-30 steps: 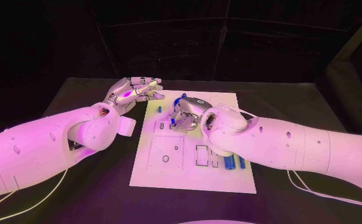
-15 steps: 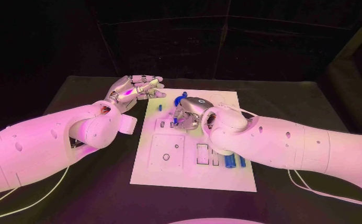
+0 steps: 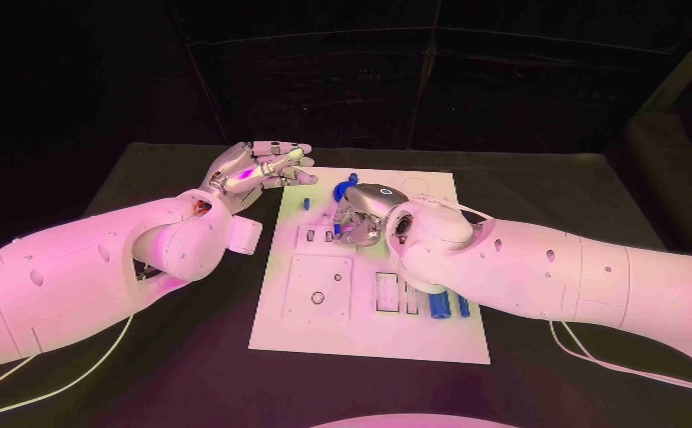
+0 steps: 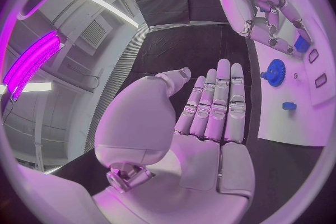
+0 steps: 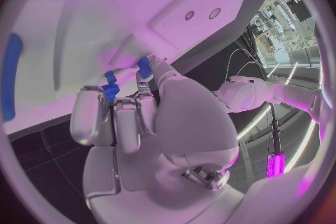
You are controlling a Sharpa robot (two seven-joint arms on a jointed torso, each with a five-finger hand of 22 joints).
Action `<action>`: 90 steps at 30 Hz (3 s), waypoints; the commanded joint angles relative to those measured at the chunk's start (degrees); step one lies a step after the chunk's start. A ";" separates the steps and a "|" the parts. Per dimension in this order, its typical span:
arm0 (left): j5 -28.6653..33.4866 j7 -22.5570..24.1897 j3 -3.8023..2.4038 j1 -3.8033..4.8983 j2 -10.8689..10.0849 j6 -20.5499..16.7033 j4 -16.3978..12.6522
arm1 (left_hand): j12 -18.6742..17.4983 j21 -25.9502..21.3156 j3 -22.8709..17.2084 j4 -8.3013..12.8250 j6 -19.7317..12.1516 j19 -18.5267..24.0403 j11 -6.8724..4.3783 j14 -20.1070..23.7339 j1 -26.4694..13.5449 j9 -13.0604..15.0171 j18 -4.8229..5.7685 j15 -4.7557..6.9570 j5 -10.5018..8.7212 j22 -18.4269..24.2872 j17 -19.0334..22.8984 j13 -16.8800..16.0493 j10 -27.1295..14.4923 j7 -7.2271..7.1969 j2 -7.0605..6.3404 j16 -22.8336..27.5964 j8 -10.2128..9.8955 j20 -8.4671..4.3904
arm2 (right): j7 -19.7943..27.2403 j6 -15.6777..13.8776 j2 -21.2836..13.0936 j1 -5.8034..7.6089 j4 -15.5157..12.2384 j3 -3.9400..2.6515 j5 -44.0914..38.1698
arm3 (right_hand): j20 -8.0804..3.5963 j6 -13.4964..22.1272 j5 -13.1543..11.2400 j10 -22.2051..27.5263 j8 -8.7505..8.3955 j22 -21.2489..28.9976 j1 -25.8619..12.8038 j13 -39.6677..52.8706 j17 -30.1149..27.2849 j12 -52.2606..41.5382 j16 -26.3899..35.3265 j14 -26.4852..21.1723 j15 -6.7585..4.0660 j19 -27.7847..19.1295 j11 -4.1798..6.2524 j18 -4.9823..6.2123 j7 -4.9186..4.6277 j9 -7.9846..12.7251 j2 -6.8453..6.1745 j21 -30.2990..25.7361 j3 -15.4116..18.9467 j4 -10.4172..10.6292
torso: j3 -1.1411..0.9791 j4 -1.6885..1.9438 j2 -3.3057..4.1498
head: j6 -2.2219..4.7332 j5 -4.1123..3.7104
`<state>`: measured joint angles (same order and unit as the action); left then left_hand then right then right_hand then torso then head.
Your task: Assemble the parts on the task board
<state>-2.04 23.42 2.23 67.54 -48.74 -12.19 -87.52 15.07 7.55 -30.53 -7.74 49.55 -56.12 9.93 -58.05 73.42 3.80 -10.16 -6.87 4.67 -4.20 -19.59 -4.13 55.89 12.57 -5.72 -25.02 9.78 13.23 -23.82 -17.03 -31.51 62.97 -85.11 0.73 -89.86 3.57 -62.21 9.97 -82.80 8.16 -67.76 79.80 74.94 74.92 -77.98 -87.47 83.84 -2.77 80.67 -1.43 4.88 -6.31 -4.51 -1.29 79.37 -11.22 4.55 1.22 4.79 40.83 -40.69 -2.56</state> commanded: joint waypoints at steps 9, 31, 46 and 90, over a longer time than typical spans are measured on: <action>-0.13 0.31 -0.05 0.09 0.05 0.46 -0.03 | 0.39 -0.24 0.31 0.03 -0.48 -0.47 0.12 0.26 -0.34 0.04 -0.29 0.05 -0.17 0.10 -0.06 -0.09 -0.40 1.21 0.25 -0.27 0.37 0.07 | -0.81 2.80 -0.01 -0.19 0.11 0.15 -0.41 | -0.08 -0.30 0.02 0.32 0.12 0.04 -0.19 4.54 9.70 0.43 0.21 4.97 0.15 -0.42 -0.02 -0.48 0.07 -0.21 -0.03 -0.34 -0.07 -0.05 | 0.04 -0.01 0.01 | -0.15 -0.08; -0.13 0.30 -0.05 0.09 0.00 0.53 0.08 | 0.40 -0.25 0.33 0.05 -0.49 -0.47 0.12 0.26 -0.34 0.04 -0.29 0.05 -0.17 0.10 -0.06 -0.09 -0.41 1.21 0.26 -0.27 0.38 0.07 | -0.91 3.73 -0.20 -0.58 0.34 0.19 -0.41 | -0.06 -0.26 -0.07 0.35 0.06 0.07 -0.20 4.51 9.69 0.49 0.23 4.97 0.16 -0.44 -0.03 -0.47 0.06 -0.19 -0.13 -0.36 -0.11 -0.13 | 0.00 -0.01 -0.01 | -0.54 -0.29; -0.13 0.29 -0.05 0.09 0.15 0.60 0.30 | 0.40 -0.25 0.33 0.05 -0.49 -0.47 0.12 0.26 -0.34 0.04 -0.29 0.05 -0.17 0.10 -0.06 -0.09 -0.41 1.21 0.26 -0.27 0.38 0.07 | -1.42 4.90 -0.33 -0.69 0.27 0.21 -0.93 | -0.04 -0.20 -0.20 0.39 -0.02 0.08 -0.22 4.46 9.66 0.56 0.25 4.96 0.18 -0.44 -0.05 -0.47 0.03 -0.16 -0.37 -0.37 -0.12 -0.27 | 0.01 0.03 0.02 | -0.82 -0.54; -0.13 0.22 -0.04 0.08 0.15 0.80 0.47 | 0.49 -0.32 0.47 0.11 -0.54 -0.50 0.13 0.30 -0.34 0.04 -0.29 0.04 -0.17 0.10 -0.07 -0.10 -0.47 1.20 0.29 -0.30 0.44 0.08 | -1.92 -0.44 -0.12 -0.91 -0.43 0.24 -2.31 | 1.44 6.59 -0.72 4.03 -3.97 0.73 -5.63 0.62 9.21 5.69 0.61 4.86 1.83 -0.80 -2.04 -0.36 -2.15 0.69 -5.13 -0.88 3.58 2.06 | 0.03 0.07 0.02 | -1.02 -0.83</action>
<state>-2.04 23.32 2.23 67.53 -48.62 -12.10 -86.99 15.31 7.55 -30.36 -7.57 49.34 -56.12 10.13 -58.05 73.42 3.80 -10.16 -6.87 4.67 -4.18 -19.61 -4.14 55.69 12.78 -5.72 -25.02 10.01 13.23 -24.75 -15.99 -31.56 62.27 -85.58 0.75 -91.98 4.62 -55.96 9.03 -79.10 4.42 -67.09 74.62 74.94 74.93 -72.54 -87.20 84.05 -1.33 80.04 -3.47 4.88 -8.52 -3.76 -6.48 78.71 -7.94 6.69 1.26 4.86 40.84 -41.72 -3.34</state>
